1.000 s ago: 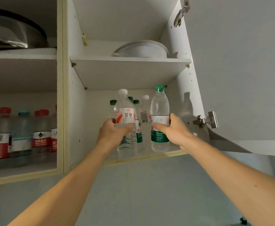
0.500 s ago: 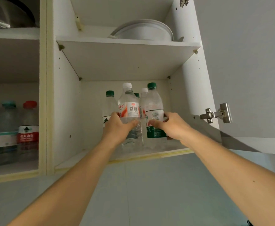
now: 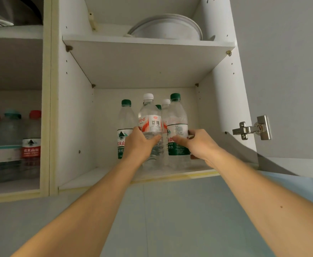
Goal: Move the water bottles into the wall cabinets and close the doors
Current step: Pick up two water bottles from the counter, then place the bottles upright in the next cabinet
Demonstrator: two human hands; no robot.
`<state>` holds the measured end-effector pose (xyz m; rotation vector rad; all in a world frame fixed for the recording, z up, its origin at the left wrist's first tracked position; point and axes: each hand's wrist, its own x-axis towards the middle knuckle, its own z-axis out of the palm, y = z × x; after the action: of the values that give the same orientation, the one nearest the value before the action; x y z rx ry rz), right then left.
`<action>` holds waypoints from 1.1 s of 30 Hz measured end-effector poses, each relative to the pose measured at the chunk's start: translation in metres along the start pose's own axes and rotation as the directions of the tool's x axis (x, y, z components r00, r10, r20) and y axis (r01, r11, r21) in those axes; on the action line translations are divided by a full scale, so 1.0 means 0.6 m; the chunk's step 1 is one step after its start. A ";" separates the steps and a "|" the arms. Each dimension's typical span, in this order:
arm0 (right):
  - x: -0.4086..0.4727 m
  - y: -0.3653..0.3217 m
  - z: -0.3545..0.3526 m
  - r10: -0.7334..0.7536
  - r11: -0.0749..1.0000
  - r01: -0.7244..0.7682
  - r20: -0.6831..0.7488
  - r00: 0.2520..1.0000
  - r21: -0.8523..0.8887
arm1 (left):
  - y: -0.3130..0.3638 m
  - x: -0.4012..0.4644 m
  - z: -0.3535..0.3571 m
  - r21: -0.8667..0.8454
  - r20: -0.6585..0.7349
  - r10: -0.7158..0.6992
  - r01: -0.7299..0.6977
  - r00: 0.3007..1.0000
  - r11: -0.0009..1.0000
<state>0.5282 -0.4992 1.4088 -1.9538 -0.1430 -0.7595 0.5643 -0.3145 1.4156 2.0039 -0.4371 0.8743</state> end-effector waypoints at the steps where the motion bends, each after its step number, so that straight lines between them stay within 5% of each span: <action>1: -0.002 -0.002 -0.001 -0.003 1.000 0.003 -0.005 1.000 -0.001 | 0.003 -0.001 -0.002 0.008 -0.004 0.000 0.000 1.000 1.000; 10: -0.011 0.001 -0.007 -0.003 1.000 0.003 -0.014 1.000 0.010 | 0.027 -0.047 0.000 0.067 -0.068 -0.007 0.012 0.998 0.998; 15: -0.035 0.005 -0.016 -0.074 0.987 0.067 -0.046 0.996 -0.148 | 0.028 -0.086 -0.033 0.149 -0.076 0.085 -0.073 0.993 0.986; 20: -0.114 -0.005 0.006 -0.469 0.881 0.410 -0.312 0.826 -0.238 | 0.029 -0.141 -0.094 0.154 -0.136 0.281 -0.260 0.950 0.953; 26: -0.258 0.029 0.070 -0.713 0.701 0.669 -0.246 0.656 -0.247 | -0.037 -0.268 -0.142 -0.171 -0.043 0.252 -0.255 0.967 0.952; 29: -0.329 0.078 0.116 -0.657 0.752 0.629 -0.156 0.737 -0.198 | -0.107 -0.339 -0.154 -0.212 0.039 0.184 -0.171 0.982 0.962; 33: -0.426 0.160 0.196 -0.404 0.904 0.402 0.019 0.915 -0.149 | -0.222 -0.441 -0.149 -0.249 0.125 0.007 0.025 0.992 0.968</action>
<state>0.4164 -0.3931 1.1549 -2.0883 -0.5095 -1.0778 0.4243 -0.1733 1.1786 1.8302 -0.5793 0.6543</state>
